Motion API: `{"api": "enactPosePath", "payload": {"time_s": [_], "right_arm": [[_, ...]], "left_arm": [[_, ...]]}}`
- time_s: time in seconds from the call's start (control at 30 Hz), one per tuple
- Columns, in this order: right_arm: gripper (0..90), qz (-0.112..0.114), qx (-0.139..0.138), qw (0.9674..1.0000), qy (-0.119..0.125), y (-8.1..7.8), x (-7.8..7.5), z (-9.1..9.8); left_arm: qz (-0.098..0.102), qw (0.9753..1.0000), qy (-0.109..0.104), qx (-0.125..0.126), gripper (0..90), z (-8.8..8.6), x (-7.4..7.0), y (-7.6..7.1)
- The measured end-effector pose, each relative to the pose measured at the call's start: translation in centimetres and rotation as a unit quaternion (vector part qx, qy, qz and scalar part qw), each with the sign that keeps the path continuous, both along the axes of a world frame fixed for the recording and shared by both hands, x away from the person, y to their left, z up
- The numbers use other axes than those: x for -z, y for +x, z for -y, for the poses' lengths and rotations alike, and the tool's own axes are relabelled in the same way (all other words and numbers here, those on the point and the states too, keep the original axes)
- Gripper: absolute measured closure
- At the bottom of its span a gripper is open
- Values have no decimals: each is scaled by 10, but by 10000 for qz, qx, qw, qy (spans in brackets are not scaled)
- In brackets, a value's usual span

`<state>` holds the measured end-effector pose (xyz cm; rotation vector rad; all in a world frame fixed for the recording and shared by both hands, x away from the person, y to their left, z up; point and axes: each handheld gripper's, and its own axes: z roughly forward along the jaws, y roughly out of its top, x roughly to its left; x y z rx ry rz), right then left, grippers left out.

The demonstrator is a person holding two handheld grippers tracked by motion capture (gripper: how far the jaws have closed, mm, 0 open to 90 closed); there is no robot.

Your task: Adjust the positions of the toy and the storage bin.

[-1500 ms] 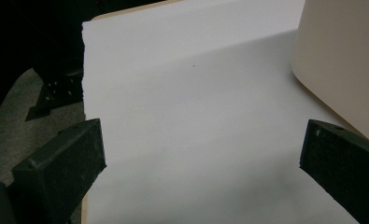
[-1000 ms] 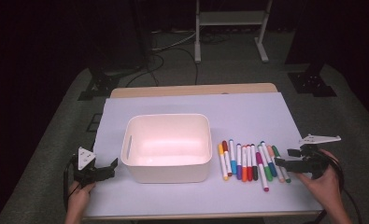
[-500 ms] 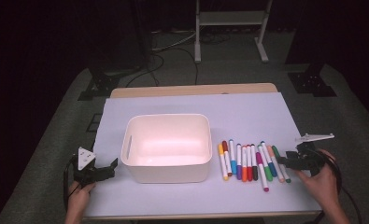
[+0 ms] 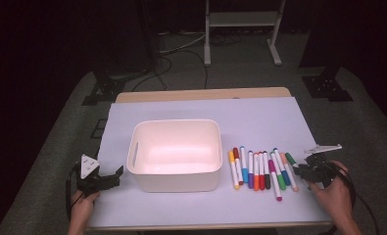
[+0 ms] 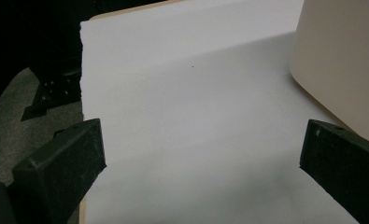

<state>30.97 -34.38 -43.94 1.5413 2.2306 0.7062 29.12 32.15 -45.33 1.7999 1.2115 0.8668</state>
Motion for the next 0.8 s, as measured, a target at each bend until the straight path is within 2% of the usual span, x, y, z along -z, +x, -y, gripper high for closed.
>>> {"api": "enactPosePath", "payload": {"time_s": [0.1,0.43,0.47,0.57,0.6,0.7,0.73,0.8], "right_arm": [[754,-16,20,10000,22,-1,0,0],[758,-1,-48,9998,211,-3,-5,4],[758,37,-175,9991,386,-6,-12,4],[758,92,-319,9983,486,-8,-19,1],[758,119,-438,9971,615,-9,-27,-4],[758,197,-542,9961,662,-9,-35,-8],[758,278,-689,9944,749,-9,-46,-13],[758,339,-781,9933,777,-9,-55,-19]], "left_arm": [[3,10000,8,7,0,0,0,0],[-12,10000,50,-1,0,1,0,0],[-15,10000,57,-1,0,1,0,0],[-10,10000,65,5,0,1,0,0],[1,10000,64,4,0,1,0,0],[5,10000,60,1,0,1,0,0],[7,10000,51,2,0,1,0,0],[8,10000,49,2,0,1,0,0]]}}
